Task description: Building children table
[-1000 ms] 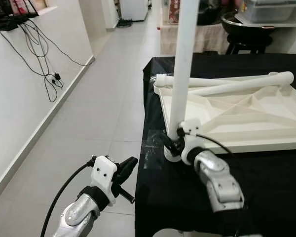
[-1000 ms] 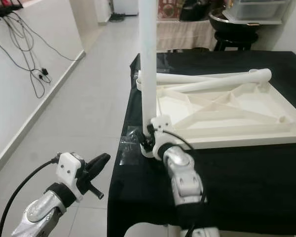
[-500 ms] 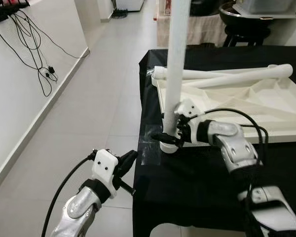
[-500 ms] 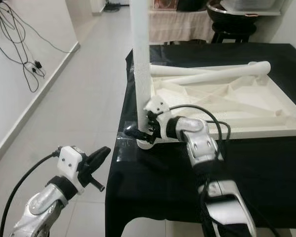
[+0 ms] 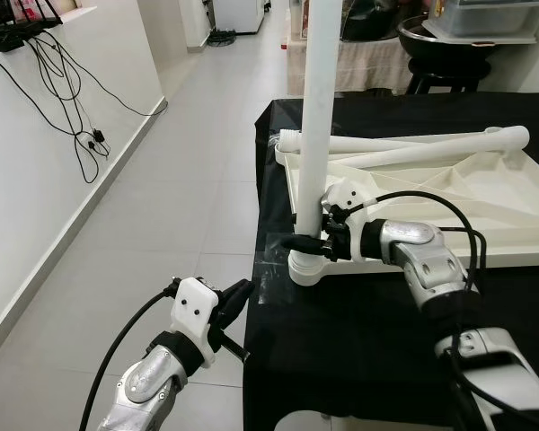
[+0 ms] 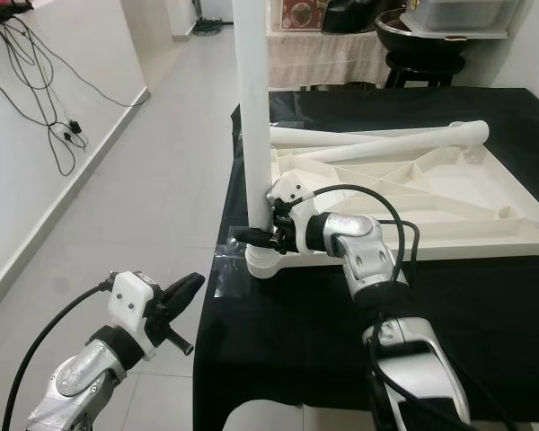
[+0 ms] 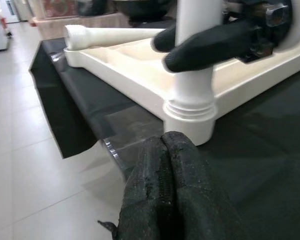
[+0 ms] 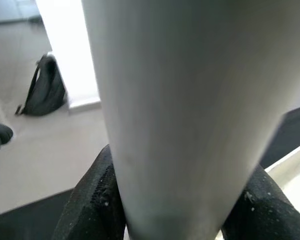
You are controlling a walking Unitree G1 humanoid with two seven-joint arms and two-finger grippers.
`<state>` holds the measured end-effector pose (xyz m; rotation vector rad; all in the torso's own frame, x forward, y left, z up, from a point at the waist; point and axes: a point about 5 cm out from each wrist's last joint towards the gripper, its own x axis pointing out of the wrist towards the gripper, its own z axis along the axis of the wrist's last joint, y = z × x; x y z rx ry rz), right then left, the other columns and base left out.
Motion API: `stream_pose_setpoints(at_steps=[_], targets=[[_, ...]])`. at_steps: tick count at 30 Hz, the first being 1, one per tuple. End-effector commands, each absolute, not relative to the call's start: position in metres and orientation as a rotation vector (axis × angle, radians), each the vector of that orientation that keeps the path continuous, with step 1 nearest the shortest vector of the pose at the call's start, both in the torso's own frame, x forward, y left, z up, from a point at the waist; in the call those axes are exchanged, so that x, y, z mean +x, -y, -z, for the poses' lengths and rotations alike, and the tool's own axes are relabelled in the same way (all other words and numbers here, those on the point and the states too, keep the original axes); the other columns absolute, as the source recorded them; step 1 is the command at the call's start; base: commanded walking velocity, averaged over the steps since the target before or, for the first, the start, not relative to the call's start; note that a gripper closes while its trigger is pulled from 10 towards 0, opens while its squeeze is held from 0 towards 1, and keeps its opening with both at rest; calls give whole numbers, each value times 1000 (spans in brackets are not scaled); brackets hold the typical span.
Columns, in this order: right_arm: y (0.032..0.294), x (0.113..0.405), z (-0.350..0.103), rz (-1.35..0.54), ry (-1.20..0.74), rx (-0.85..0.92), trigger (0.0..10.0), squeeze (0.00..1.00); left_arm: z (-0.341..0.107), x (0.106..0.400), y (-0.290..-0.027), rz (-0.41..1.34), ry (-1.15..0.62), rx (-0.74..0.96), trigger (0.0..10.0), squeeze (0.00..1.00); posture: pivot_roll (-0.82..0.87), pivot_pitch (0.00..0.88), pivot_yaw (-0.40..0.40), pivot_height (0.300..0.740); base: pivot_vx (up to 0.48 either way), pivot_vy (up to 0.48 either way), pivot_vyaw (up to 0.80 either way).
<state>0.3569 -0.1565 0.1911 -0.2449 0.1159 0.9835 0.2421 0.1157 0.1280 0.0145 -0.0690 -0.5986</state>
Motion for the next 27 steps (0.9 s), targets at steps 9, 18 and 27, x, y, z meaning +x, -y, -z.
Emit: stream_pose_setpoints(at_steps=[9,18,27], targets=[[145,301,-133,-106,-187,-54,0,0,-127,242,-125,595,48,15,10000,0,13,139,77,740,0,0,0],[125,314,-136,-296,-192,-56,10000,0,-126,244,-125,584,48,14,10000,0,16,123,63,740,0,0,0],[108,329,-181,-749,-26,41,10000,1000,-124,245,-120,595,44,7,10000,0,22,92,45,740,0,0,0]])
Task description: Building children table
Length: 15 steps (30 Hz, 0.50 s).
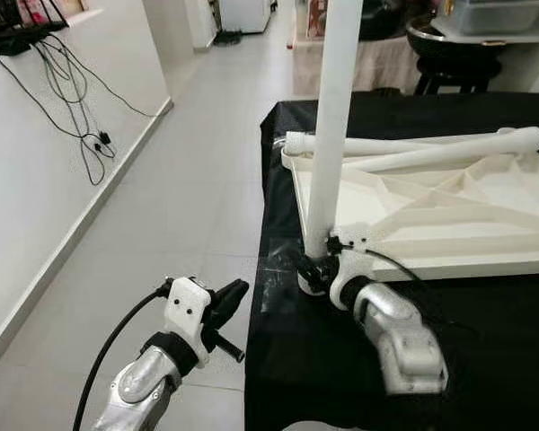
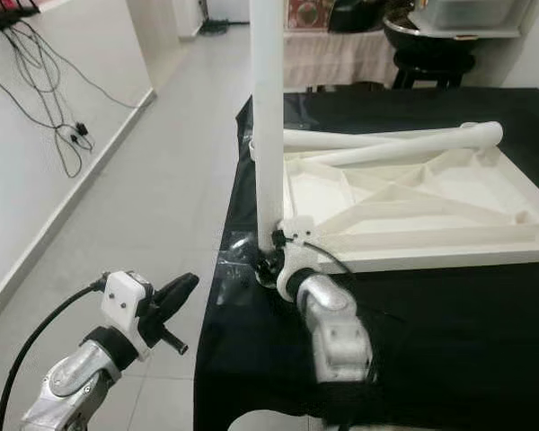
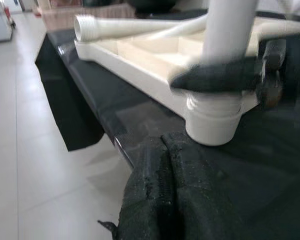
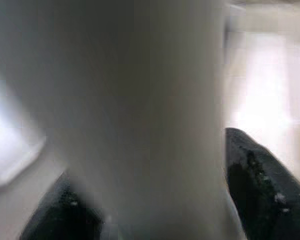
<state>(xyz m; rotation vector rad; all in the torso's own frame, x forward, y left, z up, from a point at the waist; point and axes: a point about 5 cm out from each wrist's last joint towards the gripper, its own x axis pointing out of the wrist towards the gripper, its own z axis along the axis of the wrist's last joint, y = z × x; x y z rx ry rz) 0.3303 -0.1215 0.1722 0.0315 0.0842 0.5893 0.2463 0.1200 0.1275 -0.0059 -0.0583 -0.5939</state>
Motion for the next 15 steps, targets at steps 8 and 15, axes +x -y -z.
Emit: stream_pose_setpoints(at_steps=[8,15], targets=[[108,332,-182,-1219,-98,-18,10000,0,-121,245,-118,588,45,5,10000,0,37,74,33,740,0,0,0],[103,340,-183,-1375,-170,-45,7529,0,-119,243,-116,589,42,5,10000,0,43,63,33,740,0,0,0]])
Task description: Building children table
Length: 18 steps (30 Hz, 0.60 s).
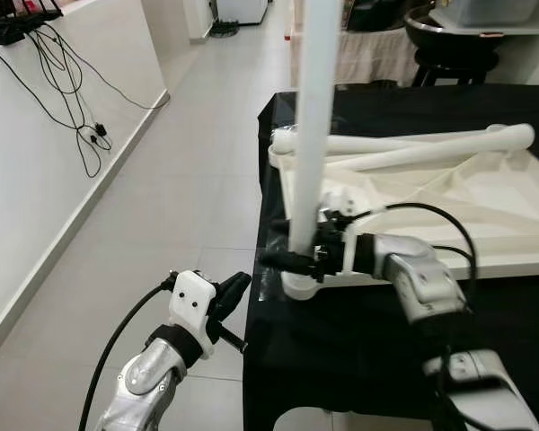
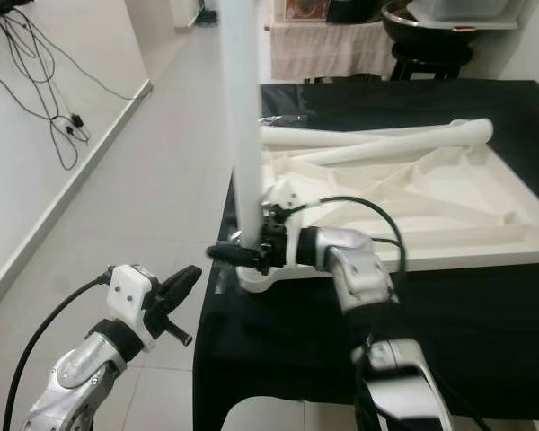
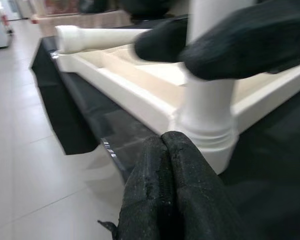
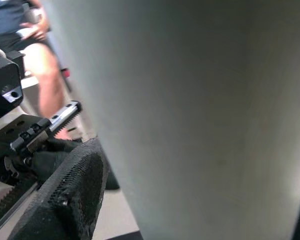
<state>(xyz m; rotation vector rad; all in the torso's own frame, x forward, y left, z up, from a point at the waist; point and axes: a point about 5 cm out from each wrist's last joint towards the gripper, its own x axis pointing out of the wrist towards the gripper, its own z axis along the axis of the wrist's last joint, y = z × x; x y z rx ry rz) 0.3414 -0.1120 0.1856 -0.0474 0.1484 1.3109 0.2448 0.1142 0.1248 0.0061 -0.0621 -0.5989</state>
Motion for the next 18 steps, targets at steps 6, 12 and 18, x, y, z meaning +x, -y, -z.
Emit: stream_pose_setpoints(at_steps=[6,12,18], targets=[[110,345,-177,-1376,-193,-27,0,0,-118,242,-114,592,41,1,10000,0,41,71,33,740,0,0,0],[119,339,-154,-1219,-231,-46,0,0,-119,240,-113,592,45,-5,10000,0,33,83,32,740,0,0,0],[135,331,-118,-359,-264,2,0,0,-121,241,-116,591,47,-5,10000,0,19,101,25,740,0,0,0]])
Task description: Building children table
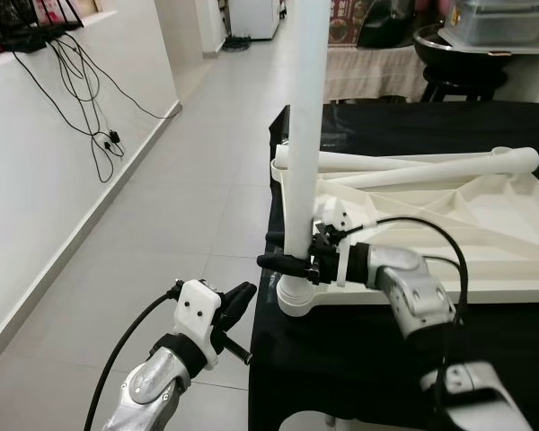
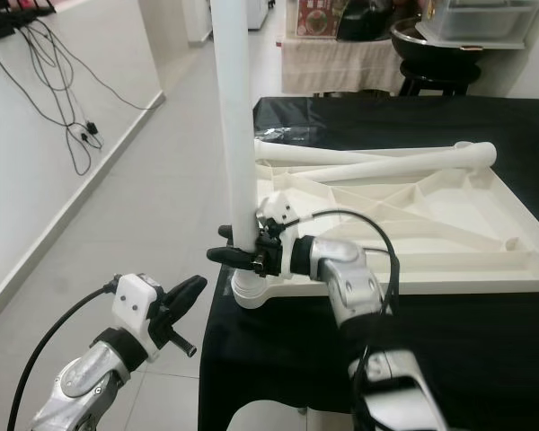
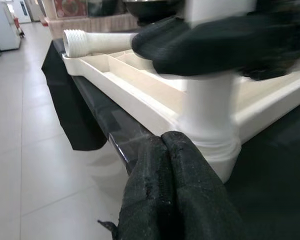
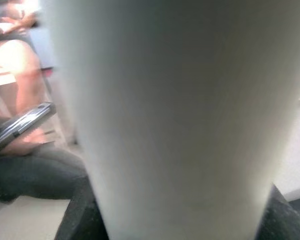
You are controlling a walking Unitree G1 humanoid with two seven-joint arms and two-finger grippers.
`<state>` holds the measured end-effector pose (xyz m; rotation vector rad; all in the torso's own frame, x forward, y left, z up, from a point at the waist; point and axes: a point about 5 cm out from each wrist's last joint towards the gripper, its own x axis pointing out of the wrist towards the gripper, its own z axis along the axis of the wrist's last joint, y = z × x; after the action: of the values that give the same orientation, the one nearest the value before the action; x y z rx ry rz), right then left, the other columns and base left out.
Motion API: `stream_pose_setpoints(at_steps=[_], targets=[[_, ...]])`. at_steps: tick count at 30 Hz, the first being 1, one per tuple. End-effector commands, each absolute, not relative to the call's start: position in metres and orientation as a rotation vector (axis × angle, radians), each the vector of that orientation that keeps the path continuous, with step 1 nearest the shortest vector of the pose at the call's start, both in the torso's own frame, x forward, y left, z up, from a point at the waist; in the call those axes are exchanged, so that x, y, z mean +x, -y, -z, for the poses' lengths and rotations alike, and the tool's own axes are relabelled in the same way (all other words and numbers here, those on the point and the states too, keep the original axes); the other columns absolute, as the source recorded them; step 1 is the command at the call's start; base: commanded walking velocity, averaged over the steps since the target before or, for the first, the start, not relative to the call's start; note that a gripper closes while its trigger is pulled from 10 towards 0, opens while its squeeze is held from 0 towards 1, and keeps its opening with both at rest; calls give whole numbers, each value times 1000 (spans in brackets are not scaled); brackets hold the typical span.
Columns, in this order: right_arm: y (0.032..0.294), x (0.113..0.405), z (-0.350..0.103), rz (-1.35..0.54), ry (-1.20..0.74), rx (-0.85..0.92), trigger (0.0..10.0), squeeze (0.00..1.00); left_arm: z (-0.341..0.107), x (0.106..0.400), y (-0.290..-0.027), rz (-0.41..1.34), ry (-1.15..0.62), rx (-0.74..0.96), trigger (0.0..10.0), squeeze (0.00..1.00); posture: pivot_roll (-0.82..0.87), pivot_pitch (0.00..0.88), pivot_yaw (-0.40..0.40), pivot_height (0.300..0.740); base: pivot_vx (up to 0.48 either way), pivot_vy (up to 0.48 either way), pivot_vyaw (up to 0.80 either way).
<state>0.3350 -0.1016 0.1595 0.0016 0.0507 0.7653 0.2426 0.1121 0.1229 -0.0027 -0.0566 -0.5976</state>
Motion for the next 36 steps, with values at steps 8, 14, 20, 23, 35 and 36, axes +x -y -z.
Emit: stream_pose_setpoints(at_steps=[8,14,20,23,35,36], targets=[[135,308,-130,-148,-178,9,0,0,-121,245,-120,595,49,3,10000,0,7,89,33,740,0,0,0],[130,321,-138,-142,-169,-17,3098,0,-122,245,-120,581,53,5,10000,0,14,83,28,740,0,0,0],[109,330,-161,-351,-131,18,10000,1000,-122,245,-118,572,56,3,10000,0,19,84,24,740,0,0,0],[103,337,-177,-528,-76,20,10000,1000,-122,245,-117,576,56,2,10000,0,20,84,24,740,0,0,0],[106,354,-175,-1046,-172,-191,10000,0,-123,243,-117,565,61,-1,10000,0,48,95,10,740,0,0,0],[106,354,-175,-1046,-172,-191,10000,0,-123,243,-117,565,61,-1,10000,0,48,95,10,740,0,0,0]])
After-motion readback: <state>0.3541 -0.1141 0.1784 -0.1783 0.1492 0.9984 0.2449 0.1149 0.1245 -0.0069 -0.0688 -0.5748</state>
